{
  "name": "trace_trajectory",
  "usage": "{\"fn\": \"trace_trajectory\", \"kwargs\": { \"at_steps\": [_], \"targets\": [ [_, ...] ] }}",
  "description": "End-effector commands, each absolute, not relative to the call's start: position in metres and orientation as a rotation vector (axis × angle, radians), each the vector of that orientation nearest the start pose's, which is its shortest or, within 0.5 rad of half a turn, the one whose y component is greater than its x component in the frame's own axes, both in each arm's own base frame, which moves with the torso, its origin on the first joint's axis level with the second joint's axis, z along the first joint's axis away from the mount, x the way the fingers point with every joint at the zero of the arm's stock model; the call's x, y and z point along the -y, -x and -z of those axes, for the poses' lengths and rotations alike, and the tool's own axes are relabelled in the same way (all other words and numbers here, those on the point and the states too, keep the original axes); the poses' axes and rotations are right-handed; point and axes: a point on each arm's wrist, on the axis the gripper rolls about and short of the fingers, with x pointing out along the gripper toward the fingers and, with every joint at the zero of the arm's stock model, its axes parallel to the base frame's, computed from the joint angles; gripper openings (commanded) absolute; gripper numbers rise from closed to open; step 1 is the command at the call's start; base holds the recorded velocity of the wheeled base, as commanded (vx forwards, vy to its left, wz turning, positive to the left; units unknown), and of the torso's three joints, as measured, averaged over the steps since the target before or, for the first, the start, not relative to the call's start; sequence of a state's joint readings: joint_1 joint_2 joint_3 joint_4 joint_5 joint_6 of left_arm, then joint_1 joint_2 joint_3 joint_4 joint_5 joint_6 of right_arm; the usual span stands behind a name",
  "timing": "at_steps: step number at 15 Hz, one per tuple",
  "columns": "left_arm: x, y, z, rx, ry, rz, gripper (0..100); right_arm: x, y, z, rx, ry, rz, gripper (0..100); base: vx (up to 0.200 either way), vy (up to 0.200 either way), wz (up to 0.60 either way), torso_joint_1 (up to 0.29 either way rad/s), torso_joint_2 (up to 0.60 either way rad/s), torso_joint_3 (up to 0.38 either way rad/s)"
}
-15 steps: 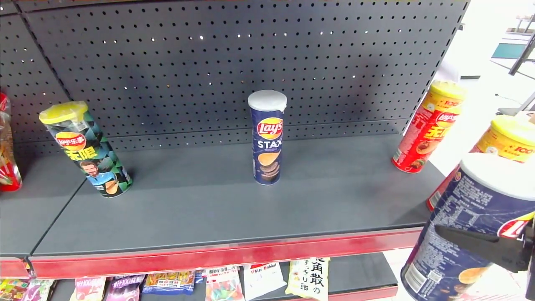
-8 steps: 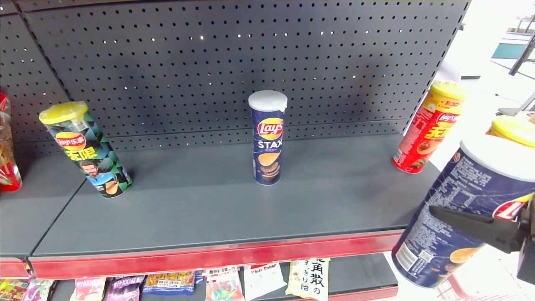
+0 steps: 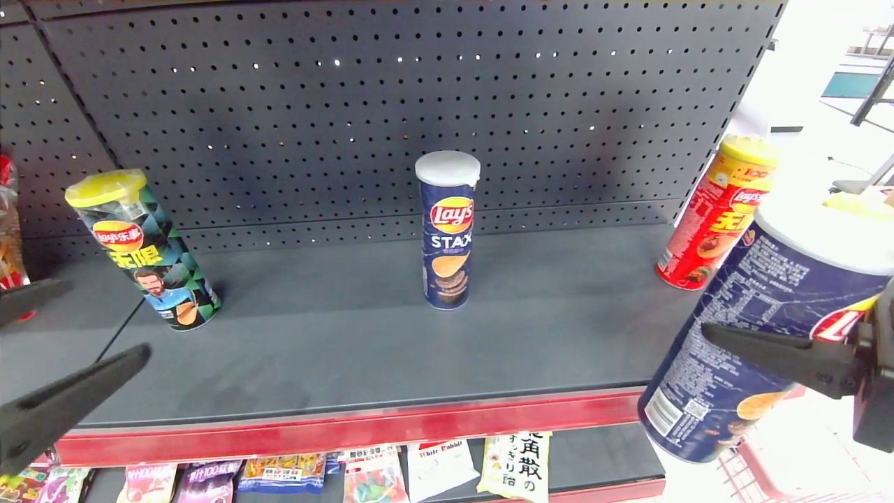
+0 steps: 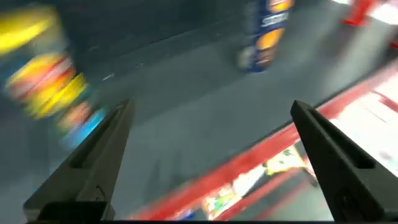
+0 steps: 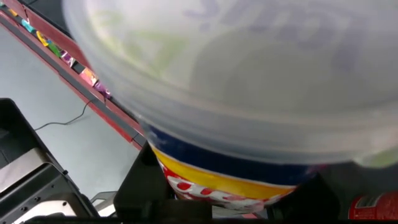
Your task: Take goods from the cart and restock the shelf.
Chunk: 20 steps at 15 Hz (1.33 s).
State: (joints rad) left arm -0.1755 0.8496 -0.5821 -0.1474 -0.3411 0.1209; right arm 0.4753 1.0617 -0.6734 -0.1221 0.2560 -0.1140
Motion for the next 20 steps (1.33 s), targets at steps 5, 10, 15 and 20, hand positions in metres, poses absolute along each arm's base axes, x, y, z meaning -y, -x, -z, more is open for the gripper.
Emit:
{"fn": "trace_trajectory", "kwargs": {
  "at_steps": [5, 10, 15, 20],
  "targets": [
    [0.144, -0.252, -0.226, -0.231, -0.15, 1.001, 100, -0.07, -0.124, -0.243, -0.211, 0.136, -0.736, 0, 0.0, 0.0, 0.0, 0.0, 0.0, 0.0],
    [0.166, -0.294, -0.226, -0.175, -0.19, 1.007, 100, -0.069, -0.123, -0.246, -0.199, 0.133, -0.733, 0, 0.0, 0.0, 0.0, 0.0, 0.0, 0.0],
    [0.165, -0.306, -0.226, -0.162, -0.202, 0.992, 100, -0.069, -0.123, -0.246, -0.204, 0.133, -0.74, 0, 0.0, 0.0, 0.0, 0.0, 0.0, 0.0],
    [0.172, -0.339, -0.224, -0.107, -0.239, 1.009, 100, -0.07, -0.125, -0.243, -0.216, 0.134, -0.74, 0, 0.0, 0.0, 0.0, 0.0, 0.0, 0.0]
  ]
}}
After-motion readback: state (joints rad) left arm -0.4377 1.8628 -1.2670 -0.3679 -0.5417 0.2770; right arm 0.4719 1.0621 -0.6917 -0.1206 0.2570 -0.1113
